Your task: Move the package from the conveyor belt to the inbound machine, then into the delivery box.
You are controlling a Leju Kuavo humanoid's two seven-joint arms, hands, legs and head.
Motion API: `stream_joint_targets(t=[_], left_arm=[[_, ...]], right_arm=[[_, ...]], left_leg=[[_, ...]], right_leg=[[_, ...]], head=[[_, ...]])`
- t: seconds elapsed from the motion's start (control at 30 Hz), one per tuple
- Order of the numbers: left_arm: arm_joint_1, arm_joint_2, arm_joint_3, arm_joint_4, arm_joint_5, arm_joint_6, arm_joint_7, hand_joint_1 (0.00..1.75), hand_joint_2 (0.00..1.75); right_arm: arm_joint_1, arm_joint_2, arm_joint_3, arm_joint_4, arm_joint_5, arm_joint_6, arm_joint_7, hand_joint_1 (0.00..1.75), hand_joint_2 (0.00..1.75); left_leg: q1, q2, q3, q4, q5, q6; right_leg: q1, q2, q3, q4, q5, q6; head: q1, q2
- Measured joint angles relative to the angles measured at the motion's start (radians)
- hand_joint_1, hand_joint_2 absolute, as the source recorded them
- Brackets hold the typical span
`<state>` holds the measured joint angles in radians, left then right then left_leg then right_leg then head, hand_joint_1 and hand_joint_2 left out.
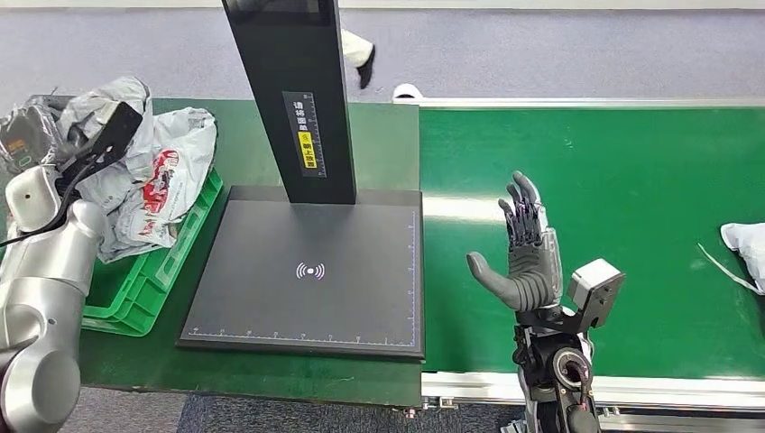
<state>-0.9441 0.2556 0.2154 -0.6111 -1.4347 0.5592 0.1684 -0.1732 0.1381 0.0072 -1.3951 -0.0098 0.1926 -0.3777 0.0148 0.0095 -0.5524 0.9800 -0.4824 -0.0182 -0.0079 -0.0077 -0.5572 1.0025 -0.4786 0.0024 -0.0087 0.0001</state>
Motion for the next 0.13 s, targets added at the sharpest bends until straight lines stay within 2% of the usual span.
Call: stream_joint_targets(t=[0.13], left_arm=[[-0.014,0.019,-0.065,0.014,-0.12,-0.019,0.129,0.0,1.75]], right_arm=[[0.0,0.002,0.0,0.009,0.001,0.0,0.002,0.0,1.75]], left_leg=[[0.0,0.0,0.0,0.0,0.0,0.0]], right_leg=[[0.0,0.0,0.0,0.0,0.0,0.0]], head=[[0.0,0.0]])
